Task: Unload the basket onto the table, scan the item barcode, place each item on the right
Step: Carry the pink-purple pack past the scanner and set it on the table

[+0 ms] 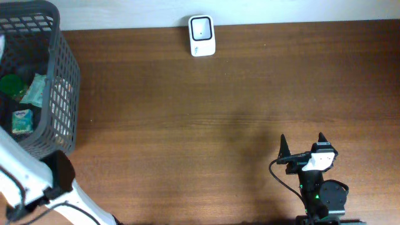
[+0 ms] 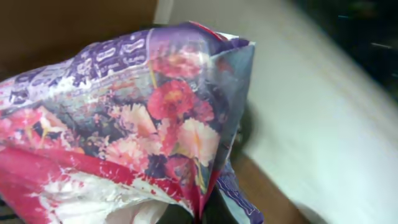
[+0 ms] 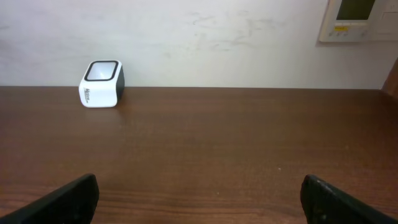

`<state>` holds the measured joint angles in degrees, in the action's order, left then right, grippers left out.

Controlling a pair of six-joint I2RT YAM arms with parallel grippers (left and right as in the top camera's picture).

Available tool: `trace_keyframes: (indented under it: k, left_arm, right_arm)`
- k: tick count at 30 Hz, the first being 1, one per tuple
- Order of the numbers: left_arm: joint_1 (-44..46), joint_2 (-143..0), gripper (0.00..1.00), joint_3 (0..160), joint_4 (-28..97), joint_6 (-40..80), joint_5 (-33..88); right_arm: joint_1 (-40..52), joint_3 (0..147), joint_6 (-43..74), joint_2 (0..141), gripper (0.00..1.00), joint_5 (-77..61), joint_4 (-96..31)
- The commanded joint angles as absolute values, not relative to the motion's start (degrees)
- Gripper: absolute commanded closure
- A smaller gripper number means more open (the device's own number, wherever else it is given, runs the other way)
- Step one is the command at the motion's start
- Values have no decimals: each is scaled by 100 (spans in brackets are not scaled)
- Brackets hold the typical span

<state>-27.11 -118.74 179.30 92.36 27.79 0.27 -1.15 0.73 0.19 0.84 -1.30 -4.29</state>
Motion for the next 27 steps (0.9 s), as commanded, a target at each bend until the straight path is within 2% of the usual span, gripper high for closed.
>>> trace_keyframes:
  k: [1, 6, 9, 11, 16, 19, 22, 24, 25, 26, 27]
  left_arm:
    - [-1765, -11690, 100, 17963, 9312, 1809, 1946]
    - [574, -11972, 100, 17143, 9480, 958, 2152]
    - [1695, -12335, 100, 16339, 9465, 930, 1317]
    - [2285, -12650, 100, 15655, 9242, 941, 1192]
    - [2987, -13286, 100, 14372, 8405, 2510, -143]
    - [3127, -13705, 100, 13788, 7730, 2685, -174]
    - [3186, -13994, 100, 13668, 7749, 2810, 32]
    - [3218, -14031, 95, 13664, 7795, 2805, 165]
    - [3238, -14029, 89, 13664, 7839, 2801, 200]
    - [3238, -14029, 66, 13664, 7900, 2764, 222]
    - [3236, -14020, 54, 13670, 7937, 2602, 222]
  right_arm:
    - [-152, 32, 25, 36, 1, -80, -449]
    - [-152, 32, 25, 36, 1, -80, -451]
    - [-152, 32, 25, 36, 1, -80, -451]
    - [-152, 32, 25, 36, 1, -80, -449]
    - [-152, 32, 25, 36, 1, -80, -449]
    - [-152, 32, 25, 36, 1, -80, -449]
    - [-152, 32, 25, 36, 1, -80, -449]
    - [-152, 32, 25, 36, 1, -80, -449]
    - [-152, 32, 25, 36, 1, -80, -449]
    - [-152, 32, 25, 36, 1, -80, -449]
    - [-152, 32, 25, 36, 1, -80, -449]
